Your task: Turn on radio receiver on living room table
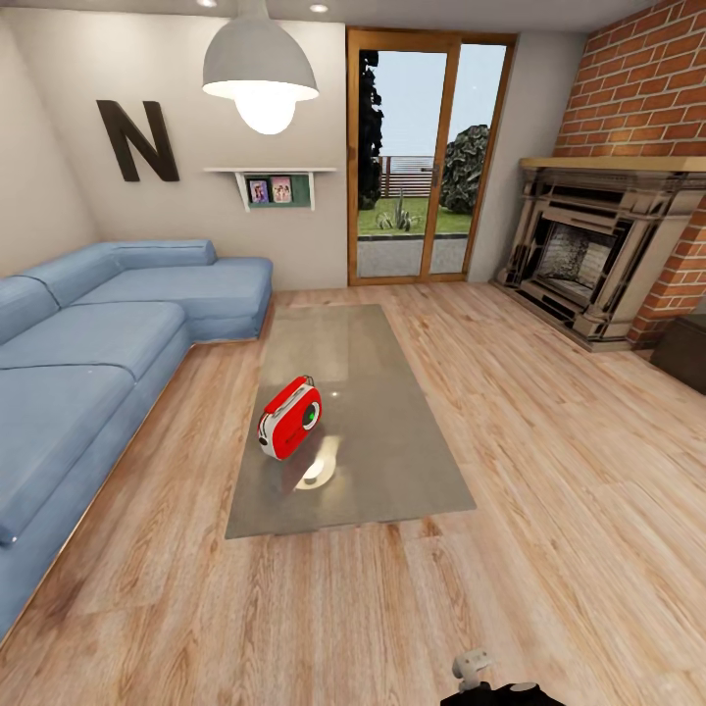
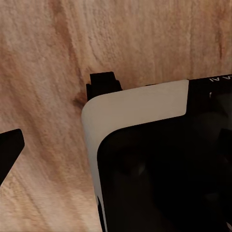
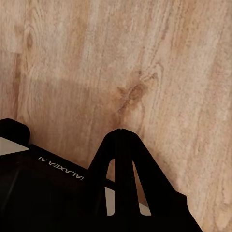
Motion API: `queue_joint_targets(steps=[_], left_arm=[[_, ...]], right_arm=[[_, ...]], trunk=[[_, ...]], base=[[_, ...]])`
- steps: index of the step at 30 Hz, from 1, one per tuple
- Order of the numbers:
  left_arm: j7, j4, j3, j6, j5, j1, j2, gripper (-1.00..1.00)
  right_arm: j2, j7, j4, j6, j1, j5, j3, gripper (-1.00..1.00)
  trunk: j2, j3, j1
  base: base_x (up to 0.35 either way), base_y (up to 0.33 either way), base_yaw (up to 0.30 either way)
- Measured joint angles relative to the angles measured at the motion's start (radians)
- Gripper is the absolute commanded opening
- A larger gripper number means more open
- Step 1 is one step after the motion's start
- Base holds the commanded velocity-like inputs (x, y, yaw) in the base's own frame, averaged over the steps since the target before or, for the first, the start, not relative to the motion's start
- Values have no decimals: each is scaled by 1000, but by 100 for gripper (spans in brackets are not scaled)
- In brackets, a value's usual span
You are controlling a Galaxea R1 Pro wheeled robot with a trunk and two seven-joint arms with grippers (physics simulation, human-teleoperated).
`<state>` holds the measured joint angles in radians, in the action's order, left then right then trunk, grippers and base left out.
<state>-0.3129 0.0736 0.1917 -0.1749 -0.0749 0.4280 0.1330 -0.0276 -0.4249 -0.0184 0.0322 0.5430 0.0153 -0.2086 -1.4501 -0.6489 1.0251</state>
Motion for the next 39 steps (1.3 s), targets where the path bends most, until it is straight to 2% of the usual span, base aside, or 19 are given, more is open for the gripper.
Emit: queue_joint_targets(steps=[39], left_arm=[[0, 0, 0, 0, 0, 0, 0, 100]], right_arm=[[0, 0, 0, 0, 0, 0, 0, -100]], trunk=[[0, 0, 0]], base=[[0, 0, 0]])
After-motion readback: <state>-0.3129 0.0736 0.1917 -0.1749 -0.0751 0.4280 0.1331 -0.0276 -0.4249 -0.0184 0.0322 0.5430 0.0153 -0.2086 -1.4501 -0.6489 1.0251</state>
